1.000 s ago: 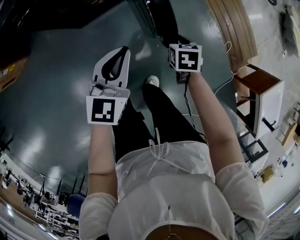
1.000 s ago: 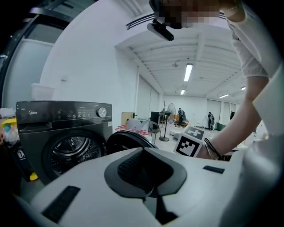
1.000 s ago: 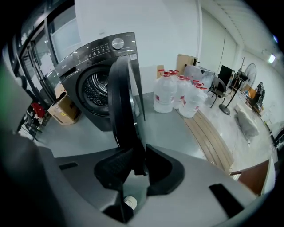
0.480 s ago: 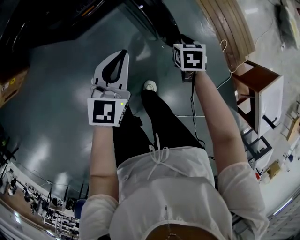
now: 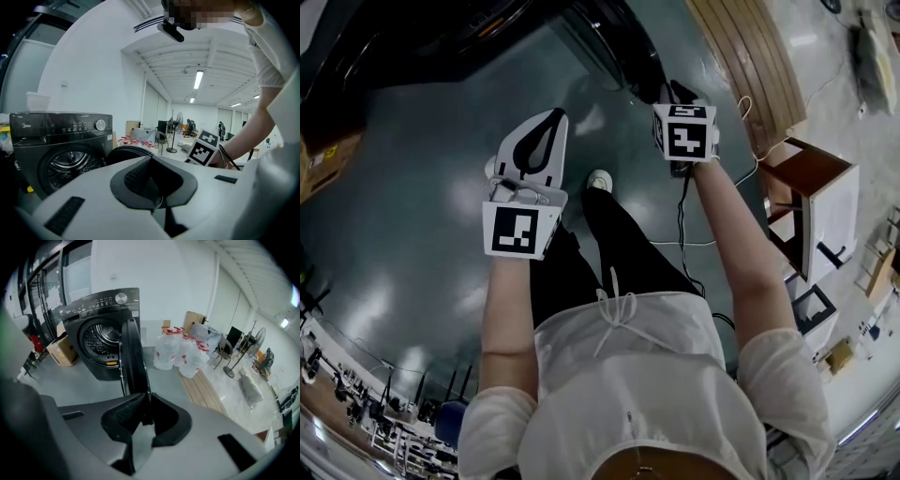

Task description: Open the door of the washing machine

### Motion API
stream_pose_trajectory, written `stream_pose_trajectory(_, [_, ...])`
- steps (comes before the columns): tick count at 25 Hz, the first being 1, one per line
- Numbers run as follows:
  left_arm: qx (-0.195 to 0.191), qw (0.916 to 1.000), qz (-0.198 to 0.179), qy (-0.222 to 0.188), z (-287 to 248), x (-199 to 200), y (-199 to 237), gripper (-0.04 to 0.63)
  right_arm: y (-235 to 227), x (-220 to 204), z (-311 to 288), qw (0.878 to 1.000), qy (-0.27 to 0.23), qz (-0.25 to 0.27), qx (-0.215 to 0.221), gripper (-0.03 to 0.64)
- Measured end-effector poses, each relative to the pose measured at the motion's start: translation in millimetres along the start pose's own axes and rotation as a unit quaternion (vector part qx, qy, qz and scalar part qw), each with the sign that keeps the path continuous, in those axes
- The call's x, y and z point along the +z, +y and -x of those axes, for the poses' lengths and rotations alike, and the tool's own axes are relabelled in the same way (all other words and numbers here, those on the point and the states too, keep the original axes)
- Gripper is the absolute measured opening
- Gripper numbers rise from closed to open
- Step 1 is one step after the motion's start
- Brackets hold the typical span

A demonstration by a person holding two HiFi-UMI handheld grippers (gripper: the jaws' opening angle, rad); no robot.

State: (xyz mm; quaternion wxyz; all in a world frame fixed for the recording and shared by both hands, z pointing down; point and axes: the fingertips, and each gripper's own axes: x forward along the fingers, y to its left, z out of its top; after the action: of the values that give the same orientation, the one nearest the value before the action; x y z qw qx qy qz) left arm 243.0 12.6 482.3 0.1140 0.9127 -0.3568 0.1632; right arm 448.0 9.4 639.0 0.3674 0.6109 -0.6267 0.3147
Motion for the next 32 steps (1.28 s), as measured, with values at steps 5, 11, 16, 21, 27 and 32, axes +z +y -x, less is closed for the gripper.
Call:
stream_pose_trajectory(5, [0.037, 0.9993, 0.000, -0.011, 35.2, 21.3, 15.3, 0.021, 25.1, 48.0, 44.8, 0.996, -0.079, 0.029, 0.012, 0.008])
stream_pose_trajectory(11, [0.088, 0.9956, 0.008, -0.032, 100.9, 52.6, 43.3, 0.021, 84.1, 108.1, 114.9, 0.979, -0.180, 0.072, 0.063, 0.006])
stream_pose_trajectory(16, [0.135, 0.9896, -0.006, -0.049, 157.8, 83.2, 58.0, 0.021, 136.3, 149.4, 168.6, 0.957, -0.251, 0.094, 0.107, 0.006])
stream_pose_trajectory(21, [0.175, 0.9826, -0.002, -0.063, 217.7, 103.8, 73.2, 0.021, 197.1, 182.8, 232.6, 0.923, -0.320, 0.112, 0.185, 0.006])
stream_pose_trajectory(27, [0.225, 0.9698, 0.000, -0.094, 279.3, 124.2, 89.3, 0.021, 245.4, 221.7, 292.2, 0.887, -0.378, 0.129, 0.231, 0.006])
stream_pose_trajectory(32, [0.266, 0.9565, 0.006, -0.121, 326.3, 142.7, 109.0, 0.021, 281.4, 239.7, 330.7, 0.861, -0.403, 0.143, 0.276, 0.006])
